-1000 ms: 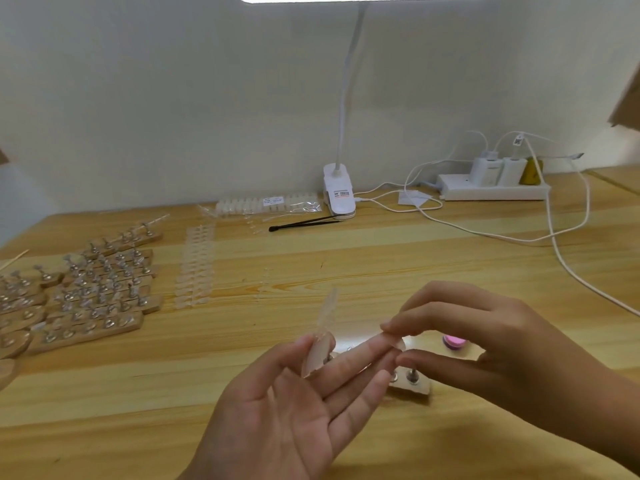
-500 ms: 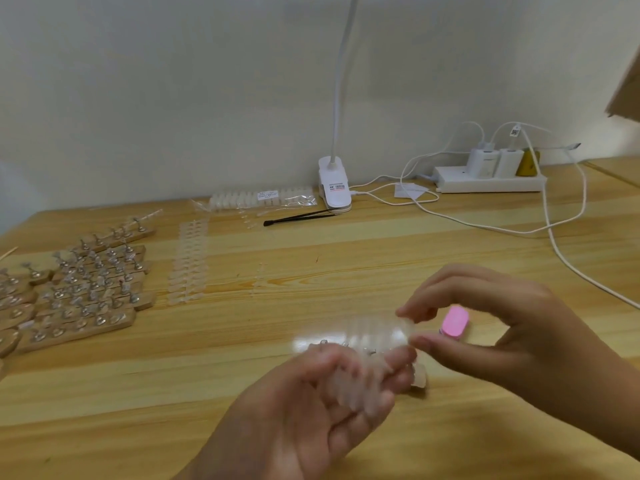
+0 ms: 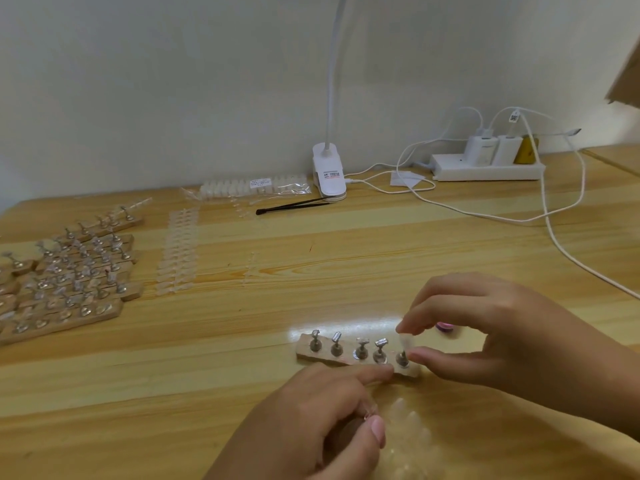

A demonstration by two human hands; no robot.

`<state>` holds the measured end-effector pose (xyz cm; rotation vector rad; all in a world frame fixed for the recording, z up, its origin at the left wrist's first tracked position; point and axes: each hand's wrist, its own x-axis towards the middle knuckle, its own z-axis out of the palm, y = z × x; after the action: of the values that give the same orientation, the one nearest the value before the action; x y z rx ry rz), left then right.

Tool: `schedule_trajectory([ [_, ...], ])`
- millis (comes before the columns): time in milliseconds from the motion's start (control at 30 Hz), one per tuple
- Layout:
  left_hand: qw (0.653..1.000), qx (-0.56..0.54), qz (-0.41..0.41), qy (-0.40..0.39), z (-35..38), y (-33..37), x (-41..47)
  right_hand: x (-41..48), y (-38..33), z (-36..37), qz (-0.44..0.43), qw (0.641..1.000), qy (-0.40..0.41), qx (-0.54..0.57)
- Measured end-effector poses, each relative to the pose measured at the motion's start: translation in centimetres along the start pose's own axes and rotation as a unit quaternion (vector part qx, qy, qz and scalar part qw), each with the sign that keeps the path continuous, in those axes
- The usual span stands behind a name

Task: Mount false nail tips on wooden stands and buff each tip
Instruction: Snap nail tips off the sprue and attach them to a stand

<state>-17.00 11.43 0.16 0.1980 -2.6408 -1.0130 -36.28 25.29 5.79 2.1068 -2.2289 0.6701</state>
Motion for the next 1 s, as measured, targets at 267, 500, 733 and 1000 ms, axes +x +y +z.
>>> schedule_trajectory([
  [267, 1.0, 0.004, -0.005, -0.011, -0.3, 0.3, 0.0, 0.0, 0.4, 0.6, 0.013, 1.0, -0.018, 0.006],
  [500, 0.996, -0.085, -0.024, 0.023, -0.6, 1.0, 0.1, 0.0, 0.6, 0.6, 0.004, 1.0, -0.028, -0.001],
  [733, 0.963, -0.235, -0.135, 0.005, -1.0, 0.8, 0.1, 0.2, 0.0, -0.6, -0.004, 0.986, 0.065, 0.151],
  [1000, 0.954, -0.257, -0.154, 0.015, -0.7, 0.8, 0.0, 0.3, -1.4, 1.2, 0.002, 0.988, 0.029, 0.153],
])
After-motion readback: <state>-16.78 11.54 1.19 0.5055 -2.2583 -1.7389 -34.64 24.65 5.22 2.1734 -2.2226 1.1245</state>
